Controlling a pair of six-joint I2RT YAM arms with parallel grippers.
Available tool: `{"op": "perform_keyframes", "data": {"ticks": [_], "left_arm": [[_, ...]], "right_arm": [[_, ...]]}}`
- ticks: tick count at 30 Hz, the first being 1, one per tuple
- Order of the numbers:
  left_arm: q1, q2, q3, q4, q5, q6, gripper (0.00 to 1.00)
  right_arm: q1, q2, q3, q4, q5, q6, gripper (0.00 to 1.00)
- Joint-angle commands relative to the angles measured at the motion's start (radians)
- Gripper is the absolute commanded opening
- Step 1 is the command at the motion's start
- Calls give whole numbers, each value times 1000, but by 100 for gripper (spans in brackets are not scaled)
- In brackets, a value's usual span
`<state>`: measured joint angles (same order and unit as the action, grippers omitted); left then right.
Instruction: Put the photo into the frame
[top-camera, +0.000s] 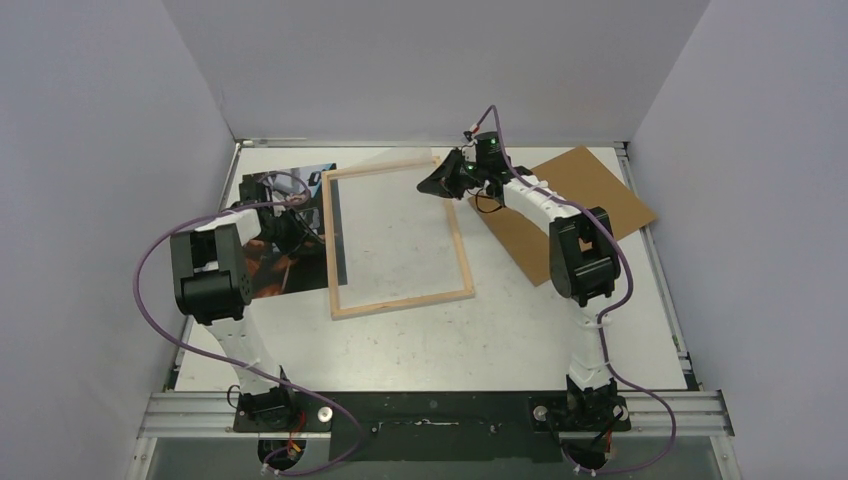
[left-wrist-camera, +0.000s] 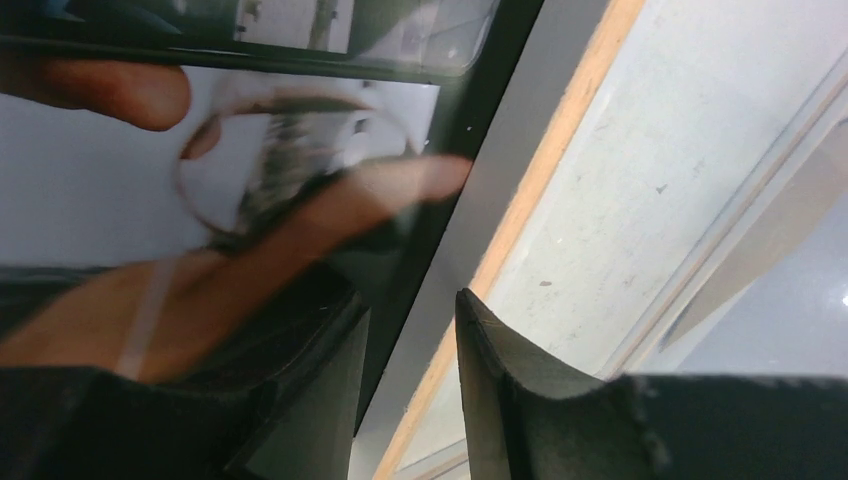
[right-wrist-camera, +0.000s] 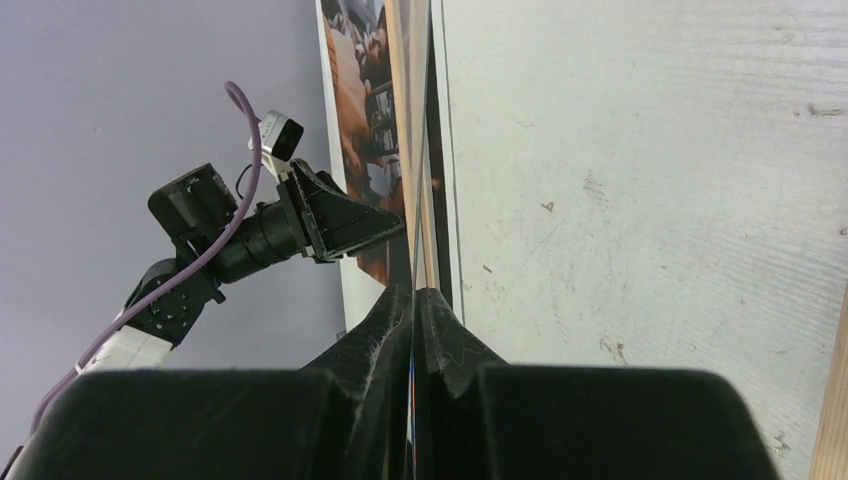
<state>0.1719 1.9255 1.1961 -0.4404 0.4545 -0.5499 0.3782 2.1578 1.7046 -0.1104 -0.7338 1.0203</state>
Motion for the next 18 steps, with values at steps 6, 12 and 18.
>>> {"op": "perform_keyframes", "data": {"ticks": [6,12,18], "left_arm": [[-6,65,90,43,87,-13,38],[-11,94,111,33,87,-2,33],[-14,137,141,14,93,17,23]], "right_arm": [[-6,26,38,70,-32,-19,0],[-8,35,40,45,-33,-20,0],[-12,51,53,21,-34,-24,0]]}}
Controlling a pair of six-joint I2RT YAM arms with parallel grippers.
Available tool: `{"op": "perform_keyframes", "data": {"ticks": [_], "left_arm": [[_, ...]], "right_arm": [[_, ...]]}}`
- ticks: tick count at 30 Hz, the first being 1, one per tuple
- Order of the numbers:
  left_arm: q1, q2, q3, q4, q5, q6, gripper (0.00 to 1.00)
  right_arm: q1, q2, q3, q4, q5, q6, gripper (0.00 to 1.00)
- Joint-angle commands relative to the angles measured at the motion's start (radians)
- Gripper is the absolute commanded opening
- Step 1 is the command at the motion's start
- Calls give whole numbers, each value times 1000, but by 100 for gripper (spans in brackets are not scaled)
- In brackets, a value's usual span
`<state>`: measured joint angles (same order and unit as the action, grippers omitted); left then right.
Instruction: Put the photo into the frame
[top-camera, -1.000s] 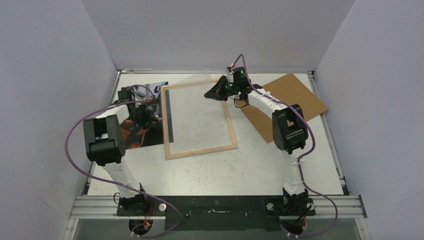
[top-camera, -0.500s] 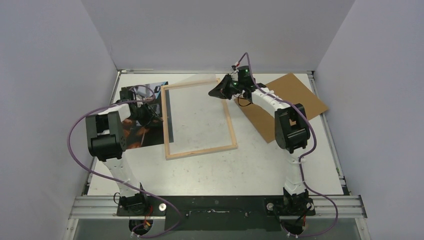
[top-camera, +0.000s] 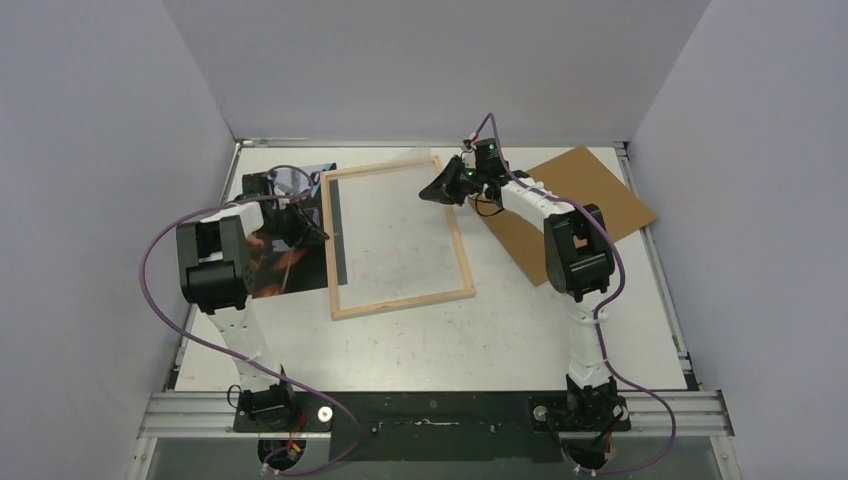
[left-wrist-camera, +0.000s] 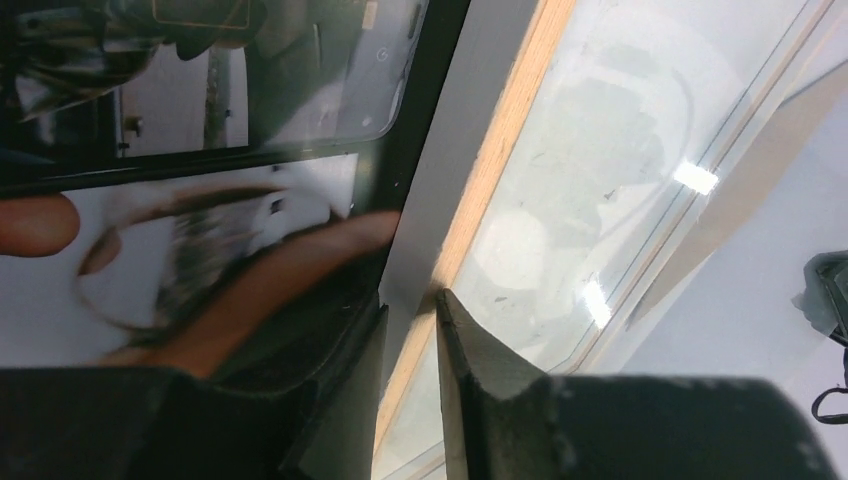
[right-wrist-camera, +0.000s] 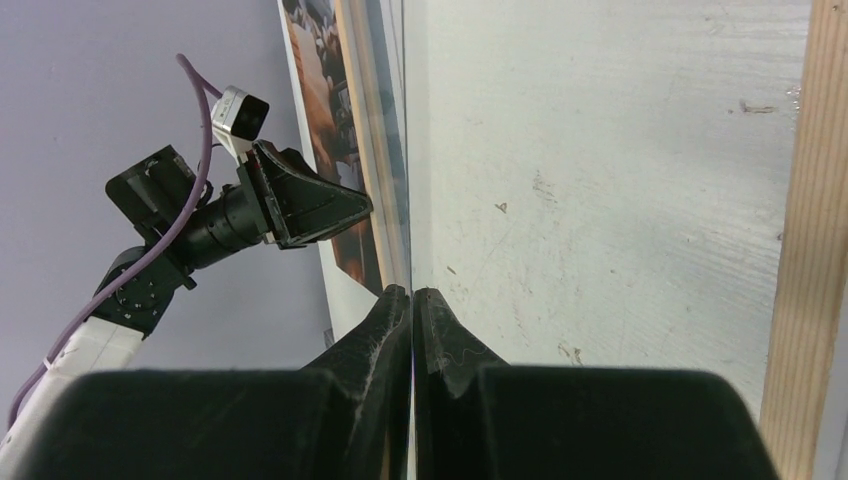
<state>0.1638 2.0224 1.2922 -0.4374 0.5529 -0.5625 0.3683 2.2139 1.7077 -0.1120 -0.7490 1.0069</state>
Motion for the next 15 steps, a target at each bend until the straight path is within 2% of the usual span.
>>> {"op": "perform_keyframes", "data": {"ticks": [1,15], "left_arm": [[-7,47,49,6,-6,33,22],[-6,81,67,-43,-40,71,17]], "right_arm": [[-2,-3,54,20,-21,-12,0],[-7,0,65,-15,-29,-49,0]]}}
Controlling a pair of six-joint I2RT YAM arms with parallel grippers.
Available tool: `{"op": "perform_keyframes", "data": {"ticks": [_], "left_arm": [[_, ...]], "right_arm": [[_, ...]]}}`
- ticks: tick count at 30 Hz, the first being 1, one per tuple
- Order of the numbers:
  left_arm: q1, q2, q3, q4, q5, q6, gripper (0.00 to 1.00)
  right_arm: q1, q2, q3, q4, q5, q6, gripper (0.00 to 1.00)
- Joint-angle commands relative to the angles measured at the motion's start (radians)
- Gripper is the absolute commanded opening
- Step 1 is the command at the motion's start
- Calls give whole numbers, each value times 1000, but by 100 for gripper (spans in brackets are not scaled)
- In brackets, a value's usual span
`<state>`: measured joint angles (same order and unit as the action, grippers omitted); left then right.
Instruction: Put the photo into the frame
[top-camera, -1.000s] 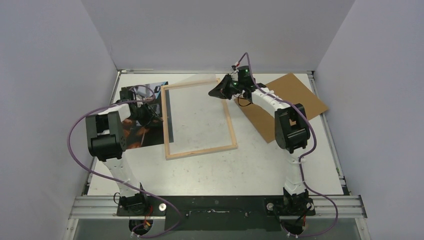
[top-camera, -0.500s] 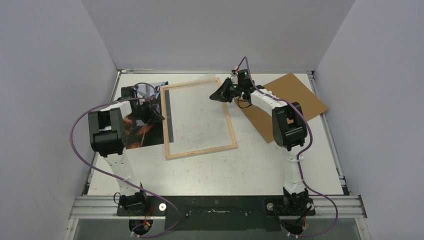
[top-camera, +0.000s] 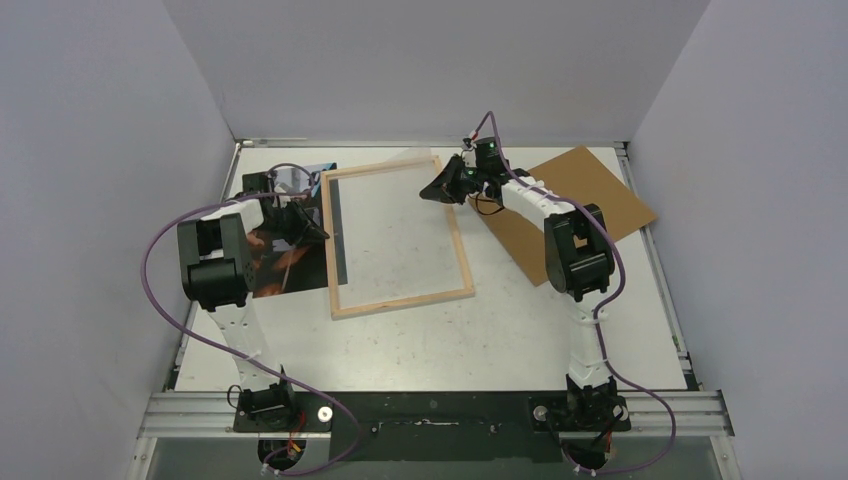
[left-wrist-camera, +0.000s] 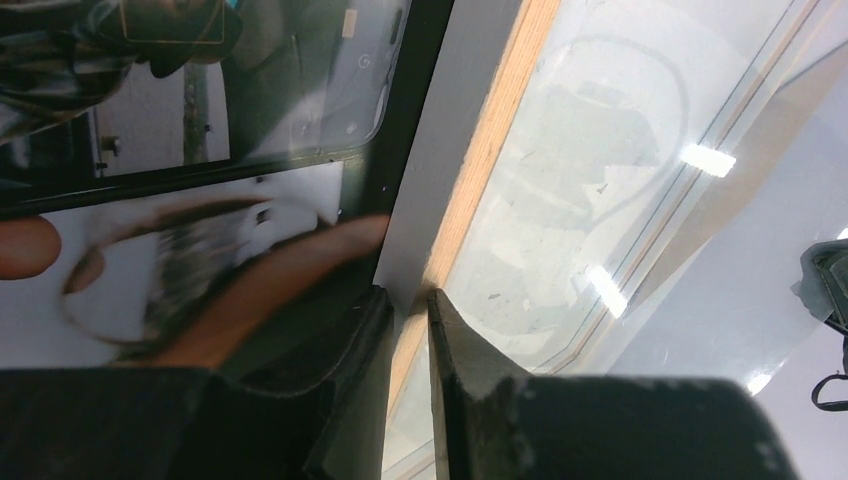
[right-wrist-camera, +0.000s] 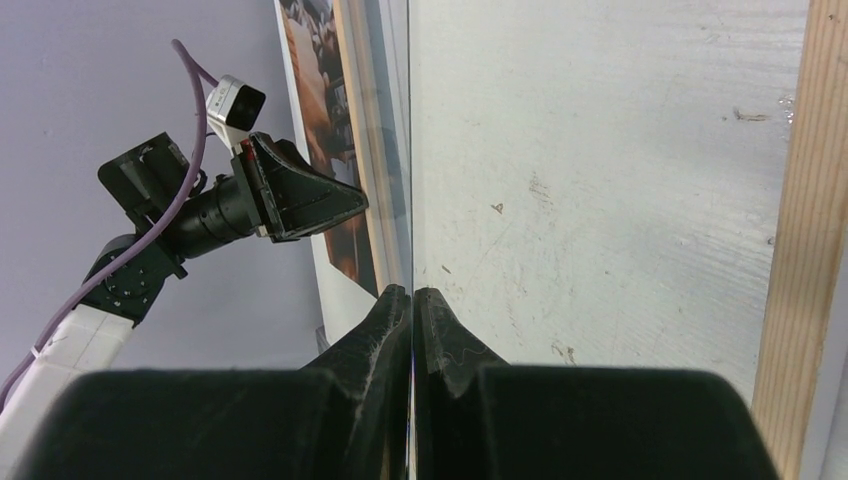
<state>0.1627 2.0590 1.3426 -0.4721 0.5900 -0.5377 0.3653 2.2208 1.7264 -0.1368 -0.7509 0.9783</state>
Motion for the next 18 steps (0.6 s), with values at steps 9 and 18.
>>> {"op": "perform_keyframes", "data": {"ticks": [9,18], "left_arm": [[-6,42,6,-11,-85,57,17],[-6,45,14,-20,-85,64,17]], "right_arm": [[-3,7,80,-56,-32,-70,0],[-4,12,78,-98,-48,-131,0]]}}
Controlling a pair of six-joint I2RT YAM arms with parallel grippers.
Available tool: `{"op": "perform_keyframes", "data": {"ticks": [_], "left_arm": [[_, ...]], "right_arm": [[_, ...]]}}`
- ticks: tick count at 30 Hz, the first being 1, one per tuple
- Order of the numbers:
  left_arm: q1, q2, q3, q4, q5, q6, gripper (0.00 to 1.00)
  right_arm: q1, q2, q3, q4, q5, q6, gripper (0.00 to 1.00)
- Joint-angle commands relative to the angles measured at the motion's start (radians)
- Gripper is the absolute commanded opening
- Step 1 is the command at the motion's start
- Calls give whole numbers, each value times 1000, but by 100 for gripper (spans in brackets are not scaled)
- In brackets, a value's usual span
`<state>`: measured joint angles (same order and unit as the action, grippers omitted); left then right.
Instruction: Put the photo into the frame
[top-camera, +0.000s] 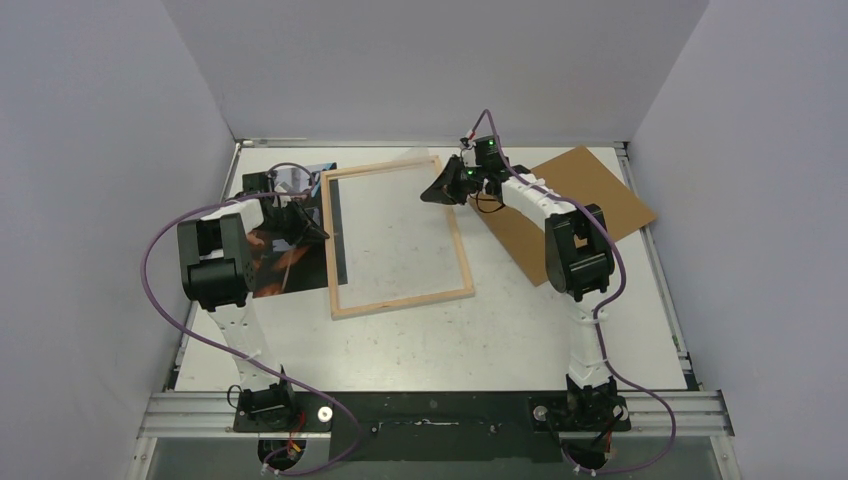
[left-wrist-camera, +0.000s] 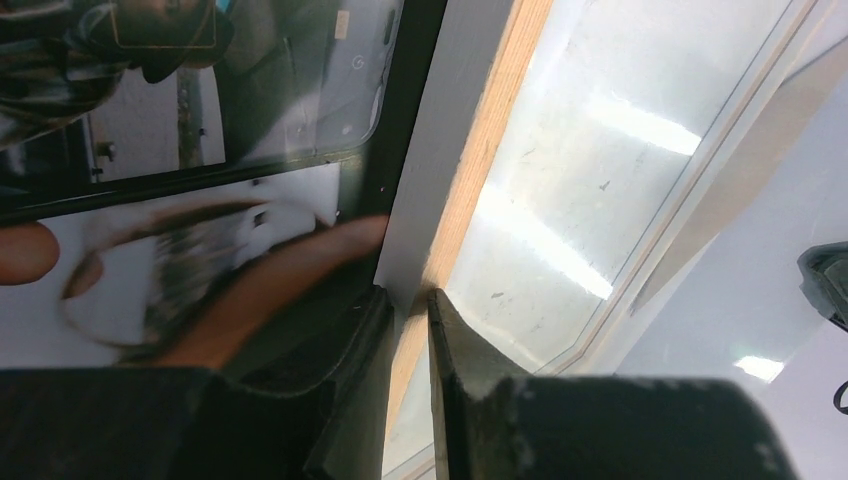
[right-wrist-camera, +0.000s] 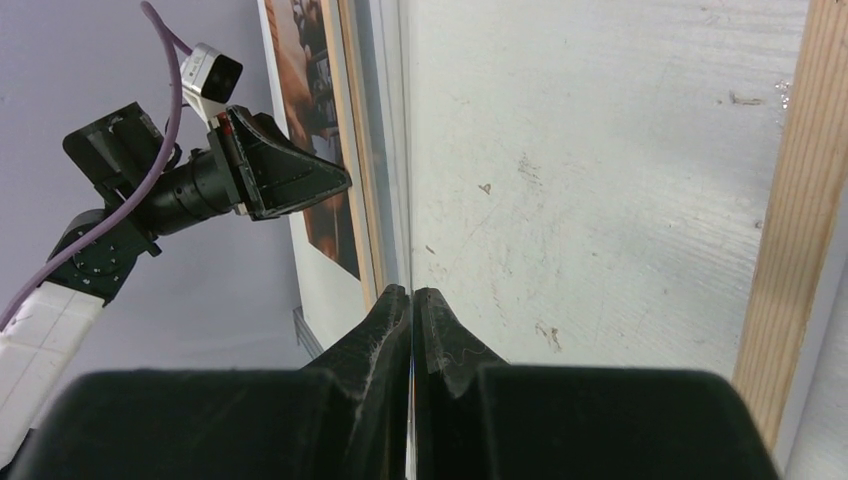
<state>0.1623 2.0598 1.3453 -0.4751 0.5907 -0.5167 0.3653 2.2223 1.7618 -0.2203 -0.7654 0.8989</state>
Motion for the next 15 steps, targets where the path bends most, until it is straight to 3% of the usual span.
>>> {"op": "perform_keyframes", "data": {"ticks": [1,9,15], "left_arm": [[-6,44,12,-17,-86,42,17],[-7,44,11,-20,-83,44,17],[-10,46,12,-22,-83,43,17]], "right_arm": [[-3,13,49,-27,-27,-61,0],[-1,31,71,-63,-17,-93,0],[1,6,-5,65,-21,-41,0]]}}
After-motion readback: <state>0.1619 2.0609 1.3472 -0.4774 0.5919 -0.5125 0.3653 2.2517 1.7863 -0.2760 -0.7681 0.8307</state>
